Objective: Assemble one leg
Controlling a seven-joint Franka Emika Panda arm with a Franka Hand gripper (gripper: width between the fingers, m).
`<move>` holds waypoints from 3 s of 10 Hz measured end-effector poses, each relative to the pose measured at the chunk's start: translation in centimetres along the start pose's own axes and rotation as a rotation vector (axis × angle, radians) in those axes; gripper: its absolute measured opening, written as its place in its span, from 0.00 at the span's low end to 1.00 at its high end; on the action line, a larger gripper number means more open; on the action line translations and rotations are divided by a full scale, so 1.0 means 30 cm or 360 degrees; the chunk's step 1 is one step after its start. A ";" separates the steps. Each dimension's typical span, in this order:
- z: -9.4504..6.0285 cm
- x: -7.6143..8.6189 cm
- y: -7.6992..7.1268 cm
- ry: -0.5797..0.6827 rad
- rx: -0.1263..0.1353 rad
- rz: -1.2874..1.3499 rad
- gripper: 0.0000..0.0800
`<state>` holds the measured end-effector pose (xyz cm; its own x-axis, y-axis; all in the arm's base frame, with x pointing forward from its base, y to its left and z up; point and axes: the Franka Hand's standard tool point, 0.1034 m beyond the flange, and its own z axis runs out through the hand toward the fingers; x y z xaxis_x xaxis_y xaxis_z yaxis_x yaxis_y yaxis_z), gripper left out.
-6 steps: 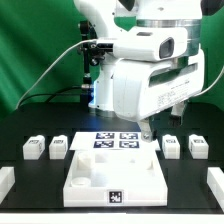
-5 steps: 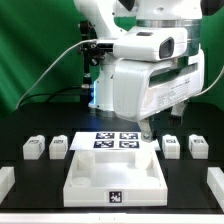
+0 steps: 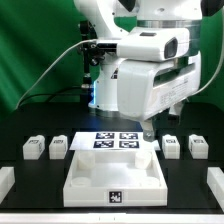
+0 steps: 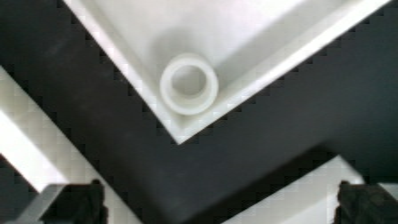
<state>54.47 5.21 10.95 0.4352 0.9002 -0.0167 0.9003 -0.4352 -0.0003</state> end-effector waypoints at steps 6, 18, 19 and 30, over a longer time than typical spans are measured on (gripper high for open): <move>0.053 -0.141 -0.021 0.0006 -0.0015 -0.0931 0.81; 0.299 -0.361 -0.247 0.0004 0.0105 -0.0764 0.79; 0.300 -0.361 -0.248 0.0004 0.0107 -0.0764 0.79; 0.301 -0.363 -0.247 0.0004 0.0107 -0.0762 0.07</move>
Offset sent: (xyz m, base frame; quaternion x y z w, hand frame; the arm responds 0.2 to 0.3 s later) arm -0.0175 -0.0186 -0.0059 -0.0250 0.0498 -0.3336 0.9411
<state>42.98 -1.49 2.11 -0.0280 0.9996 0.0034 0.9970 0.0282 -0.0723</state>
